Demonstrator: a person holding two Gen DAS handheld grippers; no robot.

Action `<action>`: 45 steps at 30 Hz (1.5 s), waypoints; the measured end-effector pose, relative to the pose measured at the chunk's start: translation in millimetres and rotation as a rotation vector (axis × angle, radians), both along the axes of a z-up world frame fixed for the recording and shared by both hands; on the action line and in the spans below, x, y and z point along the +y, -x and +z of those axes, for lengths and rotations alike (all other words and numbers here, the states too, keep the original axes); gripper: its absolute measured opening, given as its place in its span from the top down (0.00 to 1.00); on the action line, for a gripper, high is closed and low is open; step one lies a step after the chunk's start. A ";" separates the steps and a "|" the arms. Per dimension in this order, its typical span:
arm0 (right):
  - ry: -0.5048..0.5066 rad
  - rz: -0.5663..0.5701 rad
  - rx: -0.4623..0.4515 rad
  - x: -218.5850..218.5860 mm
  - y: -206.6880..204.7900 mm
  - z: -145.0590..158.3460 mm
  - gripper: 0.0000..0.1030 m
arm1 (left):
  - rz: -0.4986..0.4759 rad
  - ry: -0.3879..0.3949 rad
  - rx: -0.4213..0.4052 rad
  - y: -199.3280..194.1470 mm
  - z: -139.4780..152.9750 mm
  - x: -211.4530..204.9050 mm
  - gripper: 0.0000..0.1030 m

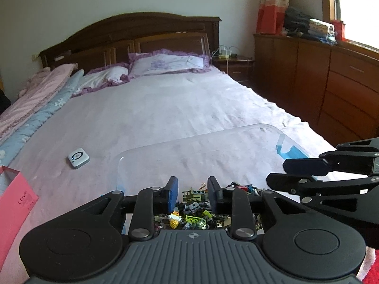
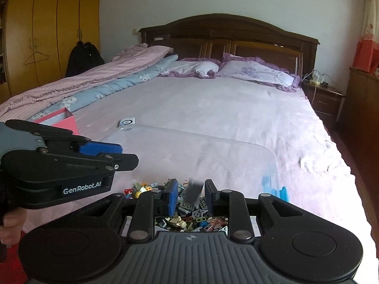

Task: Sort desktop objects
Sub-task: 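Carry both held pieces over the clear bin and open both tools, then grasp a black Lego piece with the left tool while right grasps a grey piece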

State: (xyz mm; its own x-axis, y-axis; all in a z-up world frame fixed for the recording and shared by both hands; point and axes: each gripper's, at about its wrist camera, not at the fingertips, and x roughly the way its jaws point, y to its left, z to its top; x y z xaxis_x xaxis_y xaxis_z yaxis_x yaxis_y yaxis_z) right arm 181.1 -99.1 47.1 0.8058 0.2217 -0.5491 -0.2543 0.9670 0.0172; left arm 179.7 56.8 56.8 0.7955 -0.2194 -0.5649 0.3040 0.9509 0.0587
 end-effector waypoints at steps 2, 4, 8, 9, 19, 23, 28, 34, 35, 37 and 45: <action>0.004 -0.002 -0.002 -0.3 1.6 -0.6 0.73 | 0.002 0.003 -0.003 6.1 1.5 2.9 0.65; 0.000 -0.005 -0.006 -0.9 5.7 -0.2 0.71 | 0.004 0.006 -0.006 12.2 3.0 5.8 0.58; -0.005 -0.005 -0.017 -3.2 22.8 1.1 0.68 | 0.013 0.011 -0.016 28.5 6.1 12.9 0.52; -0.003 -0.004 -0.019 -3.8 29.1 1.2 0.68 | 0.019 0.011 -0.021 35.6 7.0 15.6 0.51; -0.017 0.034 0.064 -0.6 102.9 -33.6 0.63 | 0.090 0.027 -0.012 108.0 -0.3 44.0 0.34; -0.013 0.077 0.139 16.1 121.5 -59.7 0.64 | 0.122 -0.009 0.059 132.1 -25.1 53.5 0.34; -0.013 0.136 0.206 41.7 137.7 -83.7 0.67 | 0.158 -0.039 0.161 152.3 -54.5 71.1 0.35; -0.012 0.159 0.255 57.0 145.9 -100.0 0.76 | 0.154 -0.018 0.238 167.0 -74.1 86.5 0.44; -0.014 0.158 0.262 57.8 145.6 -101.4 0.76 | 0.150 -0.018 0.245 166.2 -77.2 85.8 0.46; -0.016 0.155 0.272 58.7 144.1 -103.6 0.80 | 0.141 -0.016 0.260 164.6 -83.4 84.4 0.56; -0.005 0.152 0.290 61.0 142.8 -107.3 0.83 | 0.101 -0.013 0.318 158.1 -107.3 79.4 0.74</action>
